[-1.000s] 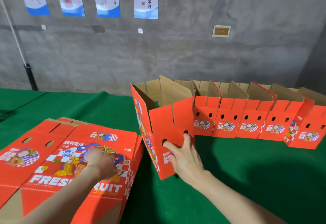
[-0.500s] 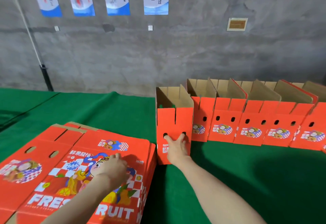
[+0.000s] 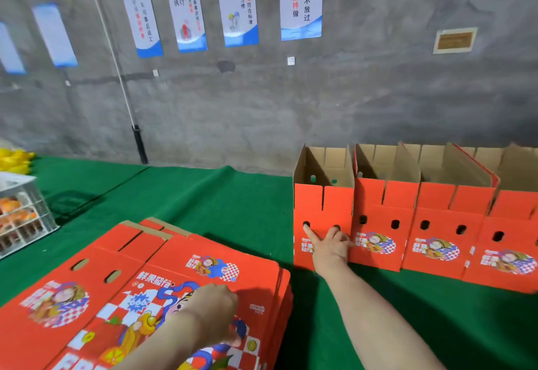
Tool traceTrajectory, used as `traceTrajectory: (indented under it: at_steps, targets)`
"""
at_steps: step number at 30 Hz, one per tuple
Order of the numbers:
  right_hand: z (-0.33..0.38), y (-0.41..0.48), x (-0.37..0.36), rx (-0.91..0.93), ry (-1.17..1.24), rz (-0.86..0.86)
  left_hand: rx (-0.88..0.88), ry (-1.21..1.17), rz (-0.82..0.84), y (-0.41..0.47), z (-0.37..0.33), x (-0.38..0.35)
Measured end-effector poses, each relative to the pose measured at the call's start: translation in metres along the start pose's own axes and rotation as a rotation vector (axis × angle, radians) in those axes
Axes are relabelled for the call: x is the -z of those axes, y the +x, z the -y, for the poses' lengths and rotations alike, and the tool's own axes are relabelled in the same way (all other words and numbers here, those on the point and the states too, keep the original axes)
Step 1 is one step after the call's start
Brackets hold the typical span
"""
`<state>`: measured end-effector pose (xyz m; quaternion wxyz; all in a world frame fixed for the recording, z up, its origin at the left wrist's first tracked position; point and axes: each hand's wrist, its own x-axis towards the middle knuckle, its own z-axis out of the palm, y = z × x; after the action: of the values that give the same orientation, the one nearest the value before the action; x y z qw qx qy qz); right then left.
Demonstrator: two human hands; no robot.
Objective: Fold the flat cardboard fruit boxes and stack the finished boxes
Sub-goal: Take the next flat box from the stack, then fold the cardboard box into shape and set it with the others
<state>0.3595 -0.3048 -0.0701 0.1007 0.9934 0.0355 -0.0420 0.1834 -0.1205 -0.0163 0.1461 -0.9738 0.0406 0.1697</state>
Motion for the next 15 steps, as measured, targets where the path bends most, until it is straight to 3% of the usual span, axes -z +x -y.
traceTrajectory:
  at_steps: [15]
  targets:
    - [-0.060, 0.041, -0.004, -0.095, -0.081, -0.068, 0.004, -0.056, -0.002, -0.004, 0.002, 0.000]
